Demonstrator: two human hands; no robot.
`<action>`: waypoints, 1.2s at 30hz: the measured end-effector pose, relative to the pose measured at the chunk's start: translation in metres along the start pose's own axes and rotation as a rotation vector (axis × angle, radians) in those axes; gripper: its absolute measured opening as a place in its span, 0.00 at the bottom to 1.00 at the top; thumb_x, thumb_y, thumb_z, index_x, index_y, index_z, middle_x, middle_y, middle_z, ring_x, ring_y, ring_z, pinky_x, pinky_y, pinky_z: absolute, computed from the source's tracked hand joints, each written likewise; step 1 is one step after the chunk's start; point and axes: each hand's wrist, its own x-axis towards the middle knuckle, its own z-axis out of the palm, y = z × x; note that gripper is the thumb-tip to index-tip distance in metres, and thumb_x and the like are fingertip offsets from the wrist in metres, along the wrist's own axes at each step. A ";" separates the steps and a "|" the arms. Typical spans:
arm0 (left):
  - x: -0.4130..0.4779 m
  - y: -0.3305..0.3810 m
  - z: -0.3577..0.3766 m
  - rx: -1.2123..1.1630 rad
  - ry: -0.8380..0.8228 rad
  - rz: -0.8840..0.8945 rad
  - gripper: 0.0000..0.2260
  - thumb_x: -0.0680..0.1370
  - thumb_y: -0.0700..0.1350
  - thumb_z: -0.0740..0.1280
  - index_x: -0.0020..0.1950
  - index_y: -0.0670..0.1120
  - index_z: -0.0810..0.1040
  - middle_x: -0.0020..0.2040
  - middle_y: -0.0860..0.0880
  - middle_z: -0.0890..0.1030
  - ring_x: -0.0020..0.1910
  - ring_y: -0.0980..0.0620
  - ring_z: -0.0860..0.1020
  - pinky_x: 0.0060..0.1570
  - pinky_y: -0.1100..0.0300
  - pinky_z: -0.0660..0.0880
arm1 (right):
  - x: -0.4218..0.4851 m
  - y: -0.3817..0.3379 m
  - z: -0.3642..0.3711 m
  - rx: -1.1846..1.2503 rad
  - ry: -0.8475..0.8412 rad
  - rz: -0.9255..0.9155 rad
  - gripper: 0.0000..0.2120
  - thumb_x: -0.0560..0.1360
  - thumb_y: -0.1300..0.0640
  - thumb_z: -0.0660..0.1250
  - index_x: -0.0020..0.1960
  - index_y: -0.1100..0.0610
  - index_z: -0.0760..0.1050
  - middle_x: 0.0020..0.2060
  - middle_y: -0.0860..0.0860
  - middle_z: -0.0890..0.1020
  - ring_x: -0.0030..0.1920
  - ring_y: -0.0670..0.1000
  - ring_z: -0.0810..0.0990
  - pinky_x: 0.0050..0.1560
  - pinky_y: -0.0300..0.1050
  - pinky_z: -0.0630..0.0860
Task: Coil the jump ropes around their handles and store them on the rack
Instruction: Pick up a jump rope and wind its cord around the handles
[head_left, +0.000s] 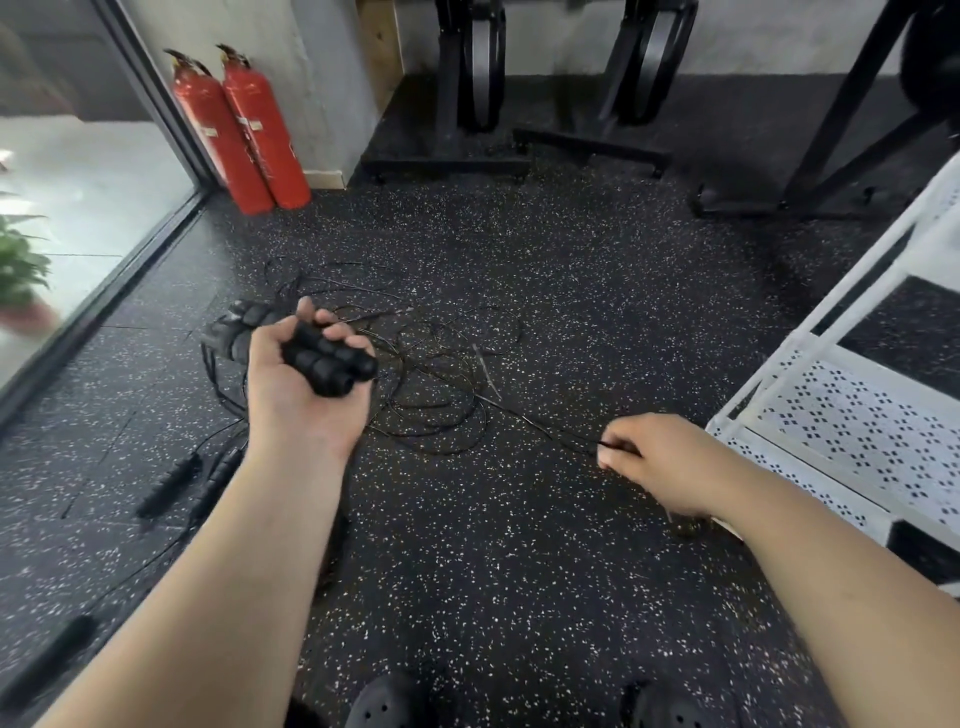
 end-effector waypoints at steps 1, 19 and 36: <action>0.001 0.002 -0.001 0.011 -0.001 0.008 0.10 0.80 0.42 0.67 0.60 0.45 0.82 0.49 0.48 0.80 0.36 0.51 0.77 0.40 0.60 0.77 | 0.000 0.006 -0.001 -0.058 -0.031 0.044 0.09 0.87 0.45 0.62 0.57 0.46 0.79 0.44 0.44 0.82 0.42 0.47 0.81 0.44 0.48 0.79; -0.038 -0.089 -0.001 0.223 -0.131 -0.457 0.11 0.82 0.43 0.65 0.63 0.44 0.80 0.50 0.45 0.80 0.37 0.52 0.75 0.44 0.59 0.73 | 0.002 -0.056 0.001 0.491 0.183 -0.333 0.17 0.86 0.45 0.63 0.74 0.46 0.73 0.66 0.43 0.83 0.63 0.45 0.82 0.67 0.53 0.77; -0.058 -0.108 -0.005 0.483 -0.319 -0.531 0.17 0.83 0.44 0.63 0.71 0.43 0.79 0.72 0.41 0.80 0.42 0.51 0.78 0.43 0.56 0.78 | 0.012 -0.046 -0.001 0.498 0.195 -0.248 0.09 0.88 0.52 0.60 0.60 0.48 0.79 0.46 0.45 0.83 0.45 0.45 0.81 0.48 0.46 0.75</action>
